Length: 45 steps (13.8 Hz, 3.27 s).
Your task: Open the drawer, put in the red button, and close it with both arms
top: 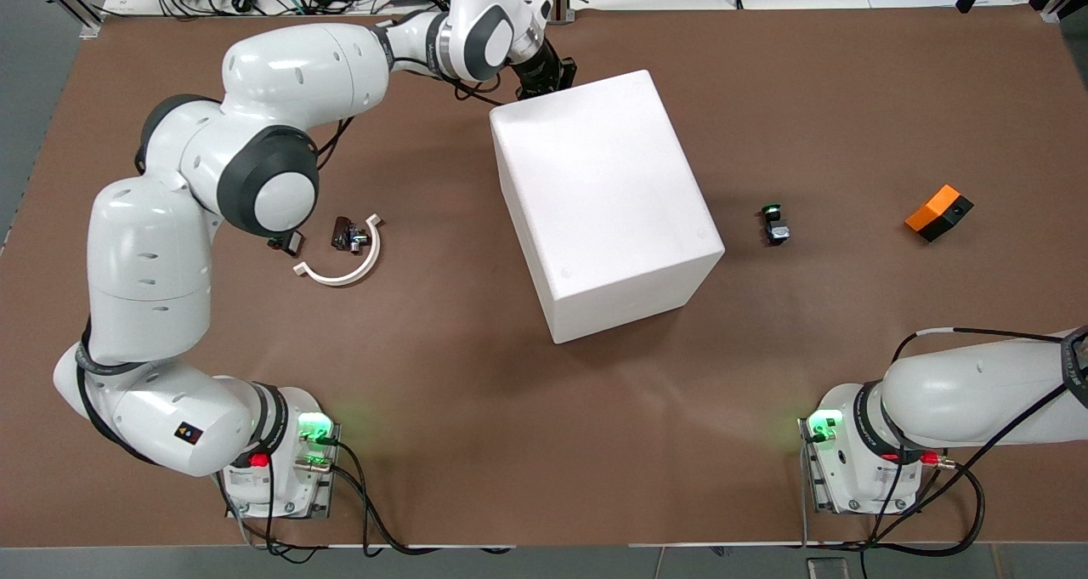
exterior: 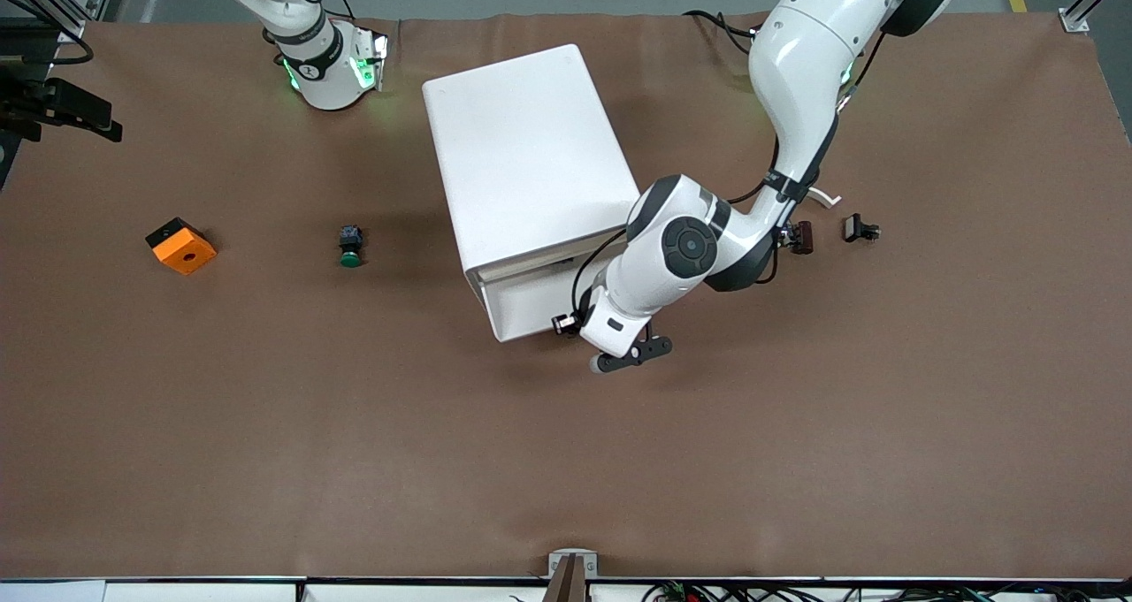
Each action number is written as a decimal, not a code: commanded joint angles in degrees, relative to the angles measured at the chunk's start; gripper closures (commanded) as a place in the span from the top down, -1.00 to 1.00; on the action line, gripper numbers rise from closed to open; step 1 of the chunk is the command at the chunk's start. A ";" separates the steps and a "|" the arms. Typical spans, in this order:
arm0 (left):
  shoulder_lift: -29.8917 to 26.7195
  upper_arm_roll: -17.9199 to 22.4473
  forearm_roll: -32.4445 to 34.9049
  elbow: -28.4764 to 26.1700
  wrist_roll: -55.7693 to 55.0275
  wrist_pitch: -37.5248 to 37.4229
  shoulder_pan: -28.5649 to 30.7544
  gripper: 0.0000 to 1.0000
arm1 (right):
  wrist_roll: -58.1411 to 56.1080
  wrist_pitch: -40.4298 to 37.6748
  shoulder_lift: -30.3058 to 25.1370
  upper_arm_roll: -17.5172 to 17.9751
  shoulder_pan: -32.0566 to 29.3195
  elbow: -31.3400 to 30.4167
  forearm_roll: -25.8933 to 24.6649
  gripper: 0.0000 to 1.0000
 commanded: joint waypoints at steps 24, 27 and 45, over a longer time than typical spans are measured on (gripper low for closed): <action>-10.31 -1.58 13.30 0.60 2.30 -13.20 6.52 1.00 | 0.35 6.19 -10.07 2.84 -3.78 -7.62 1.20 1.00; -17.78 -1.58 13.41 0.34 12.21 -26.10 12.83 1.00 | -0.18 6.46 -9.98 -0.25 -1.58 -7.62 1.20 1.00; -47.77 -1.67 15.25 -13.38 52.24 -42.58 43.45 1.00 | -0.18 7.16 -10.07 -0.51 -0.70 -7.97 1.37 1.00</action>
